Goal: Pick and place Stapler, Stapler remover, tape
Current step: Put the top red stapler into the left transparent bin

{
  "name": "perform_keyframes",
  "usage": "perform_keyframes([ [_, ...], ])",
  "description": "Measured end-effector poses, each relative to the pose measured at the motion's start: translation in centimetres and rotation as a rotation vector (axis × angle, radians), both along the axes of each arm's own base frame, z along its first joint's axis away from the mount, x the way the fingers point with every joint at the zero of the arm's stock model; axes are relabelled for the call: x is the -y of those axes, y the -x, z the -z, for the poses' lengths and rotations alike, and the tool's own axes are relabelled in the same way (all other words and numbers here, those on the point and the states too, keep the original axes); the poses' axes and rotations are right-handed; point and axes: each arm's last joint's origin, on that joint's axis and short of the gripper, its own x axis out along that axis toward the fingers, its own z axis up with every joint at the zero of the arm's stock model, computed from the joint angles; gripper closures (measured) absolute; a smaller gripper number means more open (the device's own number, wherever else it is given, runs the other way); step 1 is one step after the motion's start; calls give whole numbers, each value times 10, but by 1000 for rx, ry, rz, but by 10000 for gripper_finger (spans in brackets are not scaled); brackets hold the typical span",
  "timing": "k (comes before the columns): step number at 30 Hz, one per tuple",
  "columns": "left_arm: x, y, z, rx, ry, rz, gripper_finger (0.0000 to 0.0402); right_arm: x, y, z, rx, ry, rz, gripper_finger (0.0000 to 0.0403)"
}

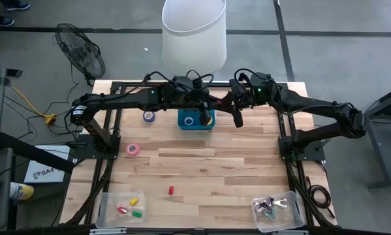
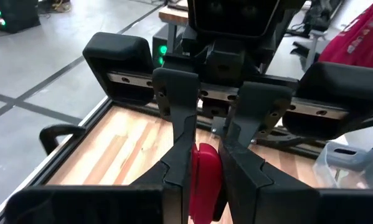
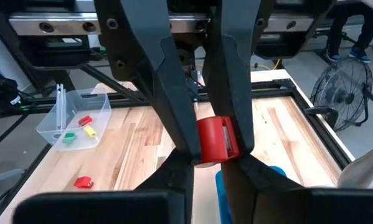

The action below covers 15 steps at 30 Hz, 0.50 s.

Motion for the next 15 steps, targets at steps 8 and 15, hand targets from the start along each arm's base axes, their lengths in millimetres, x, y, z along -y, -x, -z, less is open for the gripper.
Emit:
perform_keyframes([
  [8,1,-1,-3,31,1,30,339,-2,4,-4,11,-14,-4,353],
  [15,1,-1,-3,27,-21,46,308,-3,4,-3,-2,-42,-15,354],
])
